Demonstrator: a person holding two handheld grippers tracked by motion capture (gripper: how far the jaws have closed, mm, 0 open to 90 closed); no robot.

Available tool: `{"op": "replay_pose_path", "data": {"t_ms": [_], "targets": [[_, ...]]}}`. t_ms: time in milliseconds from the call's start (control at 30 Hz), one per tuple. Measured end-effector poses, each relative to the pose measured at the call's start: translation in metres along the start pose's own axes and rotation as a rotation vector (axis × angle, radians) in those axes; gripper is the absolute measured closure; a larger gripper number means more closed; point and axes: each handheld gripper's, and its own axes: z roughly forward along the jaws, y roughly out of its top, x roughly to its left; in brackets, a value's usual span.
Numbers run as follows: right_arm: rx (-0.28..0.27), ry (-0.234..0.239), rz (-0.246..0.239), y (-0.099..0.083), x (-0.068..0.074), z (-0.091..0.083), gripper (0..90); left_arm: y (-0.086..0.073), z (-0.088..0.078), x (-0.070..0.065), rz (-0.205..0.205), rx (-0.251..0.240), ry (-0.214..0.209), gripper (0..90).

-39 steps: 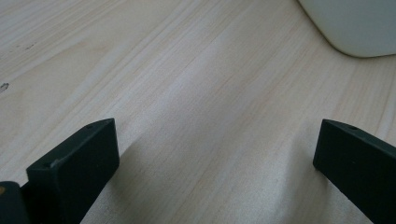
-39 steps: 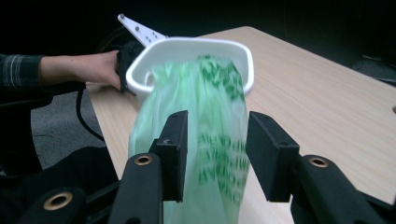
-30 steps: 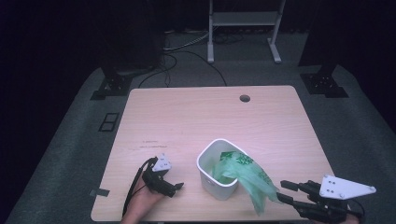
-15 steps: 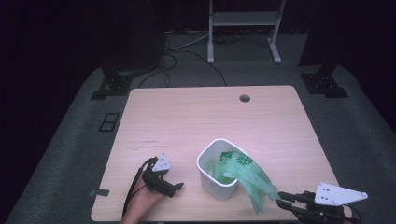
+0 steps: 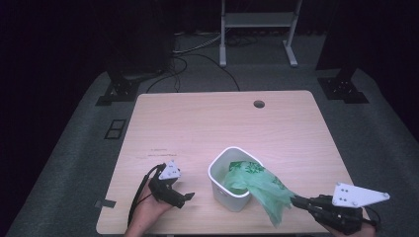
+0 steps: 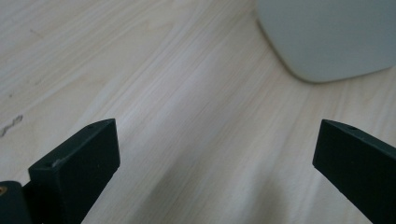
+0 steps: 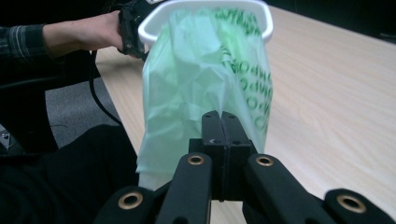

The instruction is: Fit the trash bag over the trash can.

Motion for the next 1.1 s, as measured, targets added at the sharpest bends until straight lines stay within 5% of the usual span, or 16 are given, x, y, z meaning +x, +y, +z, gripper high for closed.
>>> {"op": "replay_pose_path", "data": {"t_ms": [500, 1100], "targets": [[-0.053, 0.015, -0.045, 0.036, -0.009, 0.007, 90.0, 0.045, -0.044, -0.005, 0.025, -0.146, -0.089, 0.0], [-0.066, 0.027, -0.080, 0.074, -0.020, 0.036, 90.0, 0.097, -0.055, -0.017, 0.094, -0.214, -0.164, 0.0]]}}
